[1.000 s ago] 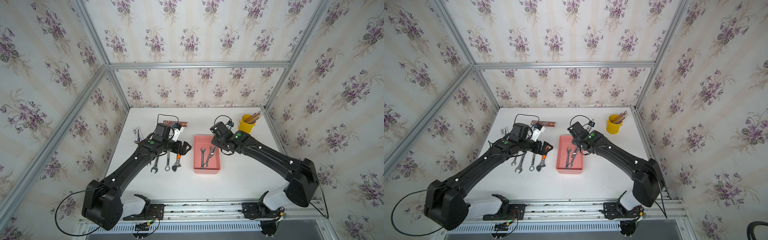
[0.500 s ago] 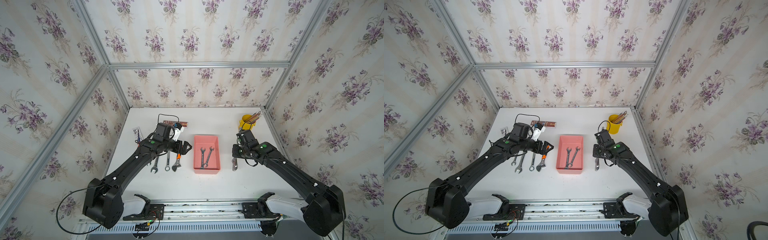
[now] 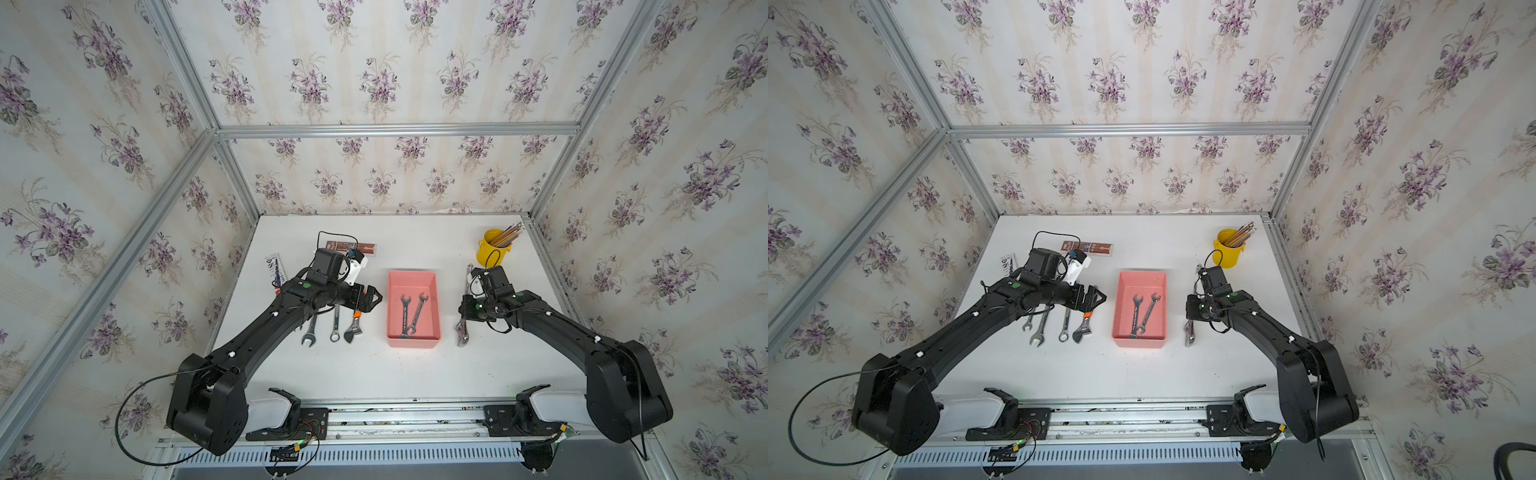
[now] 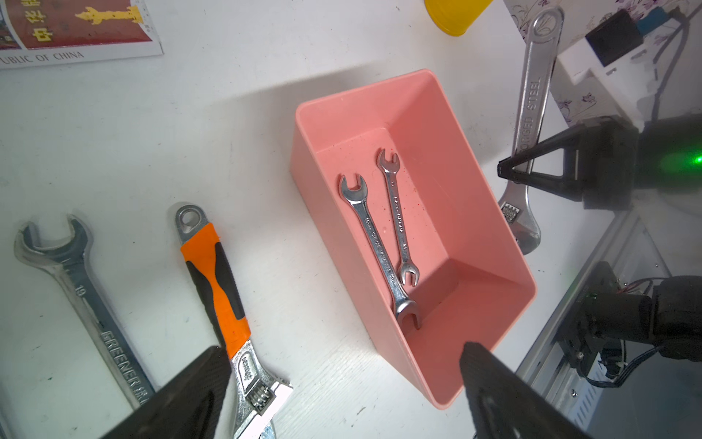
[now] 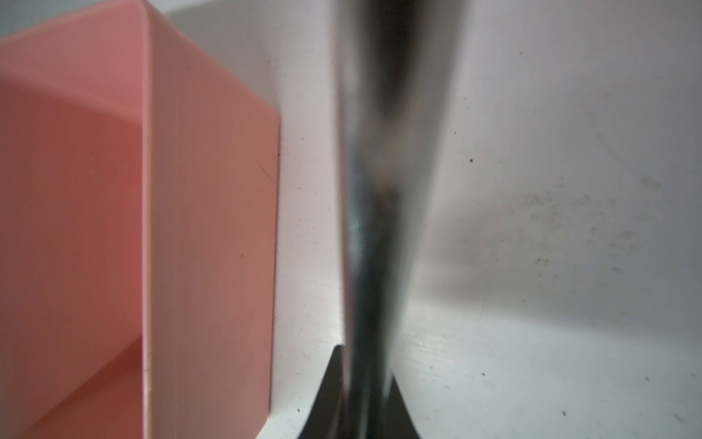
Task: Take out the wrench from the storage box
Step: Place the wrench at the center of the board.
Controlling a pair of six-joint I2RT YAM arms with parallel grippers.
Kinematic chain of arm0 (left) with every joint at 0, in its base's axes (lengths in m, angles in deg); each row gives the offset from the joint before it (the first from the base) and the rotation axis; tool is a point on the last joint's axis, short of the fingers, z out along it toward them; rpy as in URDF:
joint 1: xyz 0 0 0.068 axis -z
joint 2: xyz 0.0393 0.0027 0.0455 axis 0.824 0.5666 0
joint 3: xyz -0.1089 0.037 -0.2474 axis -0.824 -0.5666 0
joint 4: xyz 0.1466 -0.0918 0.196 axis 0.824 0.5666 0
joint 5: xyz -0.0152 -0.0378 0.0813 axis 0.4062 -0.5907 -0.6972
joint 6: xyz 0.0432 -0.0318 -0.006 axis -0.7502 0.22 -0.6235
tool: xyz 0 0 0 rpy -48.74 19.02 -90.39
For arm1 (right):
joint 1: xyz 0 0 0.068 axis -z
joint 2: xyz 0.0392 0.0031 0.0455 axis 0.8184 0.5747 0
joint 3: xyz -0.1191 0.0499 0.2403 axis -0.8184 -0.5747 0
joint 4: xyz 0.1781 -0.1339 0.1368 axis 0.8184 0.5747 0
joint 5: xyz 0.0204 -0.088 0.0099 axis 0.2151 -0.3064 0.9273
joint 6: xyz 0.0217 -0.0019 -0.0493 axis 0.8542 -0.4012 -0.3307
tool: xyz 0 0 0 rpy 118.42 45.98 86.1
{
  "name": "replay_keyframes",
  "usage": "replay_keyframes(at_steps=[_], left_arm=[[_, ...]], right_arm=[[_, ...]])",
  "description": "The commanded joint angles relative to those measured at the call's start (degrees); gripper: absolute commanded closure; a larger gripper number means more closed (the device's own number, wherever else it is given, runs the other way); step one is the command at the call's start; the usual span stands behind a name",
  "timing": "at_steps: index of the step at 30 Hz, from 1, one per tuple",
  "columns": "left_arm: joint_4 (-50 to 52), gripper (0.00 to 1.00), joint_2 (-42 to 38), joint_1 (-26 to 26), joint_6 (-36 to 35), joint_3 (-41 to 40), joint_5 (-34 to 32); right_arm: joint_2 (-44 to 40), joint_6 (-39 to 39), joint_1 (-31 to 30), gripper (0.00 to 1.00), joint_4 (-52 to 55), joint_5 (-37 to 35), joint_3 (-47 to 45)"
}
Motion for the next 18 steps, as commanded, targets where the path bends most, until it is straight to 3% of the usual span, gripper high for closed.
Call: replay_keyframes(at_steps=[1,18], left_arm=[[1.11,0.01,0.12,-0.05,-1.32,-0.24,-0.54],[2.43,0.01,1.46,-0.56,-3.27,-0.15,-0.05]], right_arm=[[2.05,-2.60,0.80,1.00,-4.64,3.76,0.46],[10.74,-2.99,2.33,1.00,-10.80,4.70,0.22]])
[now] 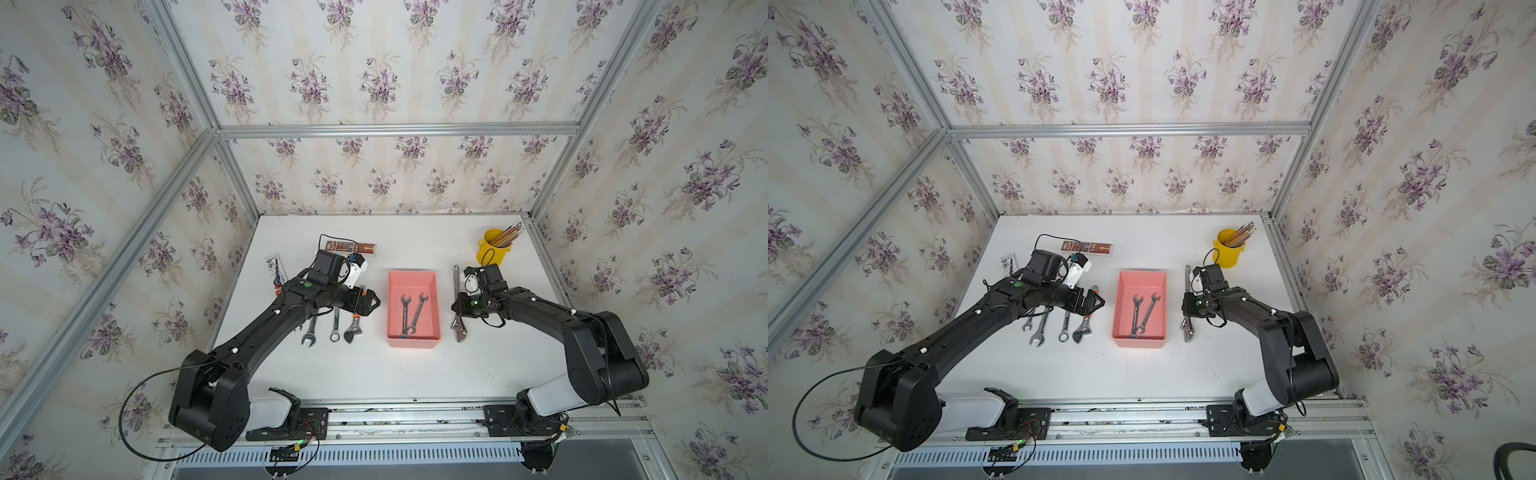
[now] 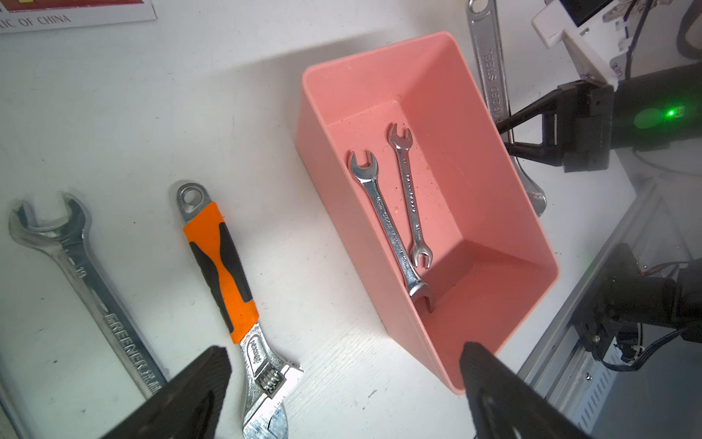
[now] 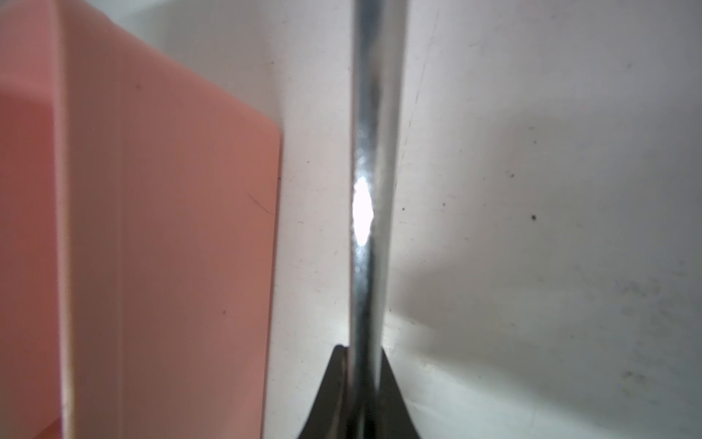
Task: Take out the wrench from the storage box
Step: Place the wrench at the center of the board.
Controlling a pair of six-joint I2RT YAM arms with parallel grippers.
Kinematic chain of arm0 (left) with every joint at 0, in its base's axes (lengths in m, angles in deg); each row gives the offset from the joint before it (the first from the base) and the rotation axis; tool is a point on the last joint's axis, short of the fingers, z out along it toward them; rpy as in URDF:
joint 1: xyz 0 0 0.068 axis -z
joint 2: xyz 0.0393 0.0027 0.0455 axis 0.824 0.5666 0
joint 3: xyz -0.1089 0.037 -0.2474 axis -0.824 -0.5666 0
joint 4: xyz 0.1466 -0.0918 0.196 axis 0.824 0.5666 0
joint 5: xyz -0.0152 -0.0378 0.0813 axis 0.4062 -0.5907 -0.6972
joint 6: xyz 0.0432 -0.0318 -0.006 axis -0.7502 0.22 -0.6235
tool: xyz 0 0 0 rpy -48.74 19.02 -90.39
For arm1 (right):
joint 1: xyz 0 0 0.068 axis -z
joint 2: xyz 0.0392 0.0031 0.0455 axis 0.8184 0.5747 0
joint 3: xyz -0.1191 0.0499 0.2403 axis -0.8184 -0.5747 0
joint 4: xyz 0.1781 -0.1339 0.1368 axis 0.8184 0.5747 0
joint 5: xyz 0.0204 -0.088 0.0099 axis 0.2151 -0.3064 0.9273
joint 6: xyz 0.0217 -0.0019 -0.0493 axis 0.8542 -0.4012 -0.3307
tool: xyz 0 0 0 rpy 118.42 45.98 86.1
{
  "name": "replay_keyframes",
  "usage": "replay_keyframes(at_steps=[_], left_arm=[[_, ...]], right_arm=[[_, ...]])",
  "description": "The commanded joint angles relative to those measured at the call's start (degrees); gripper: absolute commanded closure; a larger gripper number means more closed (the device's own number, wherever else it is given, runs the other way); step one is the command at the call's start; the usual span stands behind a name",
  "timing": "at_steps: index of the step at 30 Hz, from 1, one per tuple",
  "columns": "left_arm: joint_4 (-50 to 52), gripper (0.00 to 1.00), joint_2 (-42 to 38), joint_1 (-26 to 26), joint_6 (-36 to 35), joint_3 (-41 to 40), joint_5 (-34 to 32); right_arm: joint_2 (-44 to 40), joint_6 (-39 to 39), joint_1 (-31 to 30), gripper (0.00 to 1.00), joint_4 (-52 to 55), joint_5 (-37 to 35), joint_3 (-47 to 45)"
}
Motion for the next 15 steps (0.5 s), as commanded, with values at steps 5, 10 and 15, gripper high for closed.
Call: replay_keyframes(at_steps=[5,10,15], left_arm=[[0.12,0.01,0.23,-0.29,-1.11,-0.16,0.25],[0.57,0.01,0.47,-0.35,-1.38,-0.18,0.30],[1.35,0.01,0.90,-0.43,-1.73,0.39,0.58]], right_arm=[[2.23,0.49,0.39,0.98,-3.28,-1.67,-0.20],[3.54,1.72,0.56,0.94,-4.66,-1.81,-0.87],[4.47,2.27,0.91,0.90,-5.08,-2.64,-1.40]])
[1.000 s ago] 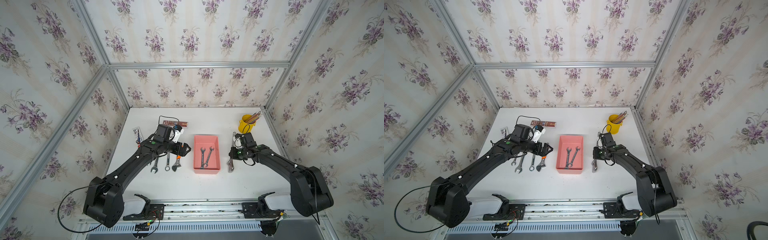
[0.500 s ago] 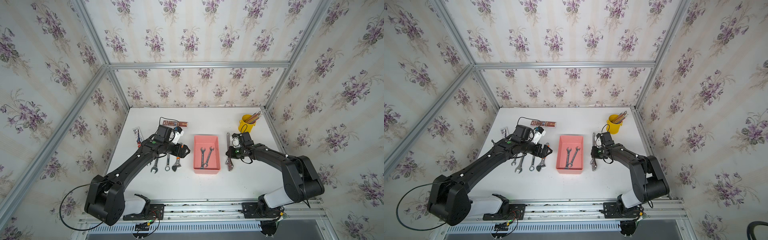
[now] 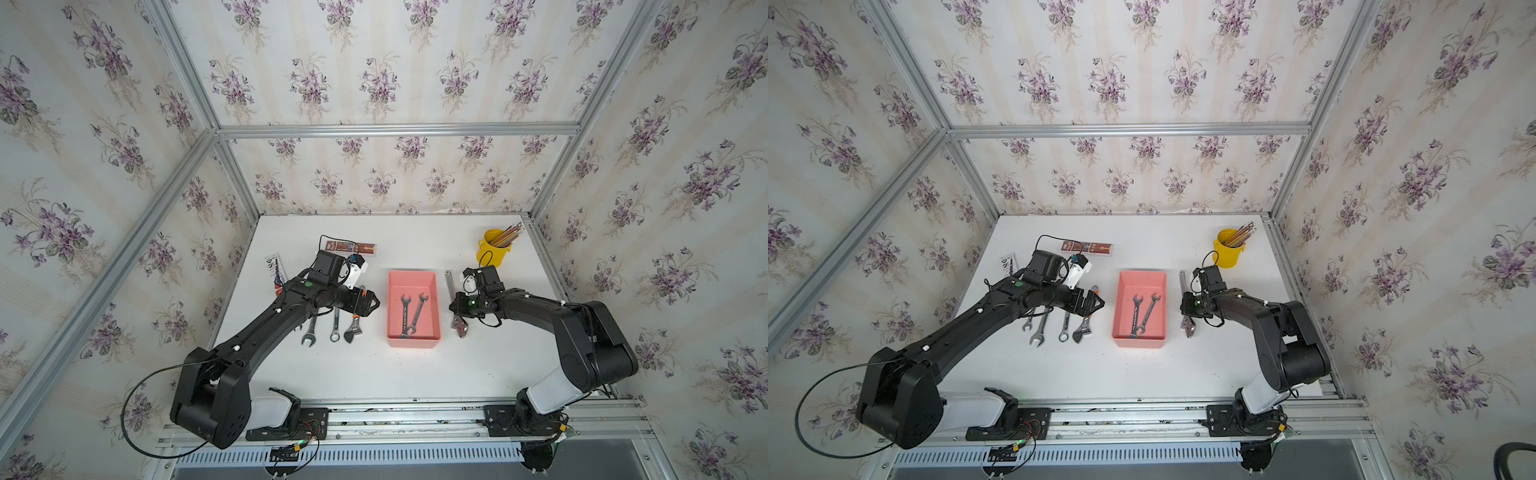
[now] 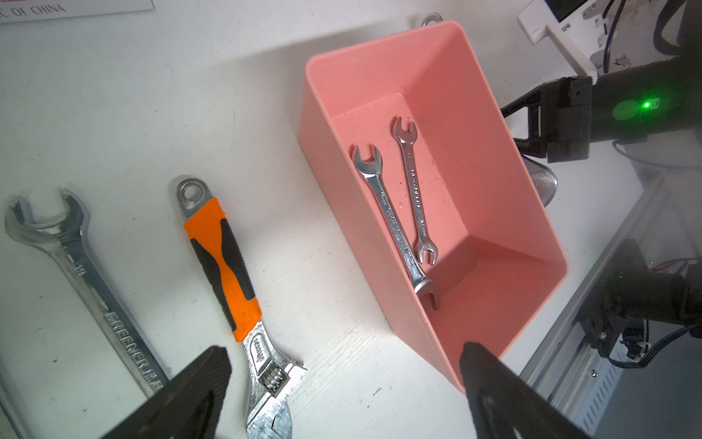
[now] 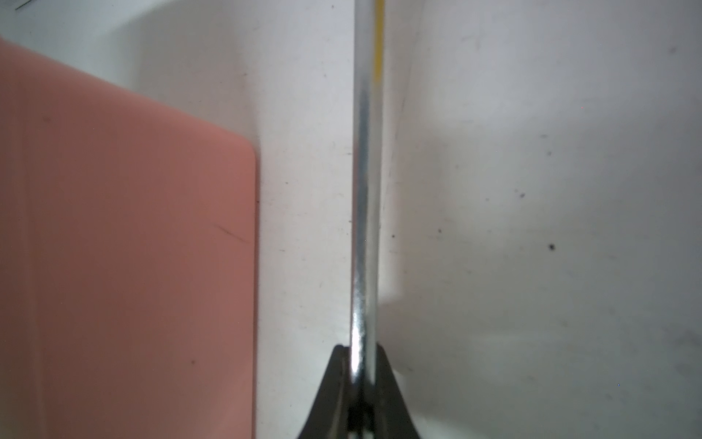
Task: Take out the wrench from the storage box
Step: Place the wrench at the center of the board.
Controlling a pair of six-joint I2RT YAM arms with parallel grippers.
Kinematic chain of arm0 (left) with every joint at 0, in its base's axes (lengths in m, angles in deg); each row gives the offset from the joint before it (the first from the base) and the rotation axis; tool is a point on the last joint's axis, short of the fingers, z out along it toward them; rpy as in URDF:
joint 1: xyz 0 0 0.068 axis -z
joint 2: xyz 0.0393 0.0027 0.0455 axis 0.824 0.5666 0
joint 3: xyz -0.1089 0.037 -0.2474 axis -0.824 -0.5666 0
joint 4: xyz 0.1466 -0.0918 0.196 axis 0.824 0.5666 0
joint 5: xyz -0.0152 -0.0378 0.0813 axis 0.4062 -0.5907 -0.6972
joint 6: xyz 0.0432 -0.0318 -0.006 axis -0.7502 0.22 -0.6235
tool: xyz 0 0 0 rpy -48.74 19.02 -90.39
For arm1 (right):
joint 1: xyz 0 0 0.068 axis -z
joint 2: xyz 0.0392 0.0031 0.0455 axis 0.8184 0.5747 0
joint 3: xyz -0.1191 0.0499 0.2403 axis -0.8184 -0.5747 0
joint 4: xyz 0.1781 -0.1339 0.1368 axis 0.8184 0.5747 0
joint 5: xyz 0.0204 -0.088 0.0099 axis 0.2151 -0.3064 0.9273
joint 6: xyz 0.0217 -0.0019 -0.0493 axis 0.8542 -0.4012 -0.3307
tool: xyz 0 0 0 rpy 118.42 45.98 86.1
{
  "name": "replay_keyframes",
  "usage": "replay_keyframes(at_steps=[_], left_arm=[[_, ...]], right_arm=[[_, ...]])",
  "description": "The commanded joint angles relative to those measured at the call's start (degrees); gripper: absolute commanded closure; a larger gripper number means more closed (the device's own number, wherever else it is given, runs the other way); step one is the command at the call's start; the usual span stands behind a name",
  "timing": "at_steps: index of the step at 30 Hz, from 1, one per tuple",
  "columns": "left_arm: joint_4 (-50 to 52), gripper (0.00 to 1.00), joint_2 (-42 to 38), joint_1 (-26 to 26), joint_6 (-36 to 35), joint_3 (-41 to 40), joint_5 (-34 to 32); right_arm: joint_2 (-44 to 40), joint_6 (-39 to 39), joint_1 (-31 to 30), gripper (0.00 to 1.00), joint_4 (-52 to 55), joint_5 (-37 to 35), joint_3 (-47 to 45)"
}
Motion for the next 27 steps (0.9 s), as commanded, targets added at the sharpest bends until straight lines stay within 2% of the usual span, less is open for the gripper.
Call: replay_keyframes(at_steps=[1,11,27], left_arm=[[1.32,0.01,0.36,-0.07,-1.20,0.73,0.55],[2.20,0.01,1.25,-0.22,-1.45,1.35,1.13],[2.86,0.01,2.12,-0.34,-1.70,1.96,1.69]], right_arm=[[0.36,-0.63,0.21,0.89,0.21,-3.35,-0.60],[-0.04,0.70,1.18,0.76,-0.49,-4.41,-2.50],[-3.37,0.78,1.35,0.69,2.07,-6.79,-1.88]])
